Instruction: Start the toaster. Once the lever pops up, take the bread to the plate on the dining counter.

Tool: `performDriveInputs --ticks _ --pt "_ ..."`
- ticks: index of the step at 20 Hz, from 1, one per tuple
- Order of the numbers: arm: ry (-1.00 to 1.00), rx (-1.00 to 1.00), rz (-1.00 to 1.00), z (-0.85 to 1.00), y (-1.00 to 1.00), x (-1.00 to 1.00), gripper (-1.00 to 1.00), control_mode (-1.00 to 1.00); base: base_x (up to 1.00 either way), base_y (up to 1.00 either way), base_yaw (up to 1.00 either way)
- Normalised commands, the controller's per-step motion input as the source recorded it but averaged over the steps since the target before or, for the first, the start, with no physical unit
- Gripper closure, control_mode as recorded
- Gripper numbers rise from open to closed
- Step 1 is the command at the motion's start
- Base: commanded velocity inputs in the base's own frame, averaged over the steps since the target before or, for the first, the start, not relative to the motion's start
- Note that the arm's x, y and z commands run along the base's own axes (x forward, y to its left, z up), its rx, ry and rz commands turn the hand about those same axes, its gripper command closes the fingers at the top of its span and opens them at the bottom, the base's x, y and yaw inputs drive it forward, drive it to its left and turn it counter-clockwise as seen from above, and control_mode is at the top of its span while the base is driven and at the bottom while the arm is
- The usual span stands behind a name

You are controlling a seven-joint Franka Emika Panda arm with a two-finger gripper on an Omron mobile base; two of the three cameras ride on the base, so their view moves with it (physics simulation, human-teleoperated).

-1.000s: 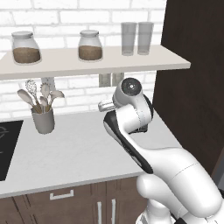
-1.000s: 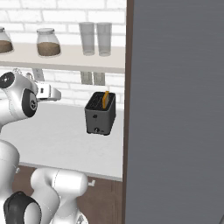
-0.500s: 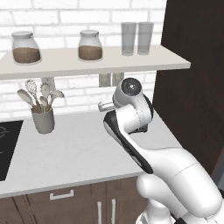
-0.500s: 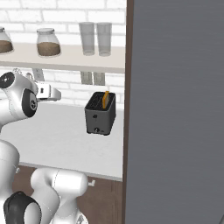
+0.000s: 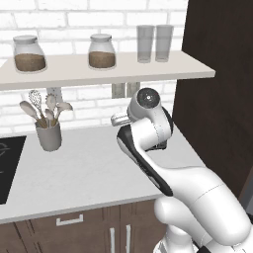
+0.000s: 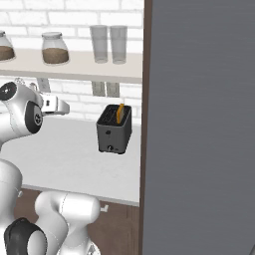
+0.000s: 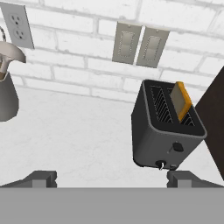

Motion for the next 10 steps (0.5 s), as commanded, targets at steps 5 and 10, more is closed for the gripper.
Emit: performDriveInputs --ticks 5,10 --pt "0.0 0.0 0.0 0.0 0.0 0.0 -1.0 -1.0 0.0 0.0 0.0" --pt "0.0 0.0 0.0 0.0 0.0 0.0 -1.0 -1.0 0.0 0.0 0.0"
